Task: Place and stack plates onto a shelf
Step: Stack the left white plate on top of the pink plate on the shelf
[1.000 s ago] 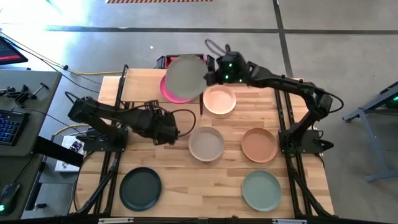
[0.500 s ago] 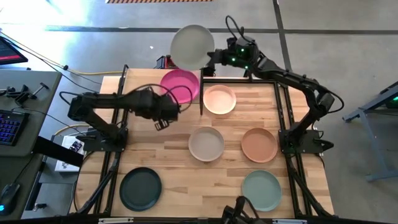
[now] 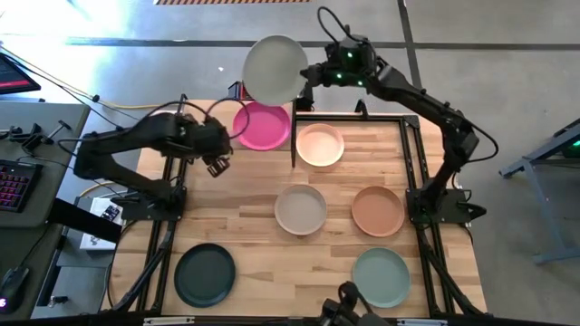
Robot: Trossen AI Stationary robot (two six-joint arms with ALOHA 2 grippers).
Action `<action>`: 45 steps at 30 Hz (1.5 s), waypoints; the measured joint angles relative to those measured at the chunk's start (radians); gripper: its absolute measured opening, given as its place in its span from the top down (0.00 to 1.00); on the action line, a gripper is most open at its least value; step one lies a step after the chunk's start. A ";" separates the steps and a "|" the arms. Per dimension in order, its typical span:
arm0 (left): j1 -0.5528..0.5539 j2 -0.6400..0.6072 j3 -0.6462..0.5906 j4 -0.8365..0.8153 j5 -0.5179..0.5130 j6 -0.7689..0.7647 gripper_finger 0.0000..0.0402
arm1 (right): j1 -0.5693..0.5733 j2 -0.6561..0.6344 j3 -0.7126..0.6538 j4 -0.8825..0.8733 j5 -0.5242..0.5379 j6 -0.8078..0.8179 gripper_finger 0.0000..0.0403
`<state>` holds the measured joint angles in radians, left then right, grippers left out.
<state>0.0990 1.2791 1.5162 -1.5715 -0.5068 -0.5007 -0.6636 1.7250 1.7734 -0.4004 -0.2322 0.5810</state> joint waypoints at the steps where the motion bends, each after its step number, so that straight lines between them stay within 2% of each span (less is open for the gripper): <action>1: 0.000 -0.012 0.000 0.000 0.000 -0.012 0.64 | 0.004 0.021 0.040 -0.044 0.000 -0.013 1.00; 9: -0.002 -0.079 0.000 0.000 0.043 -0.075 0.64 | 0.032 0.196 0.325 -0.347 -0.007 -0.066 1.00; 16: -0.002 -0.084 0.000 0.001 0.060 -0.074 0.64 | 0.047 0.329 0.483 -0.539 -0.044 -0.064 1.00; 23: -0.002 -0.081 0.000 0.000 0.060 -0.072 0.64 | 0.067 0.388 0.484 -0.554 -0.106 -0.039 1.00; 45: -0.003 -0.081 0.000 0.000 0.059 -0.074 0.64 | 0.105 0.431 0.482 -0.584 -0.061 -0.060 1.00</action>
<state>0.0963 1.1984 1.5162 -1.5711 -0.4473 -0.5747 -0.5582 2.1557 2.2559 -0.9844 -0.2928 0.5212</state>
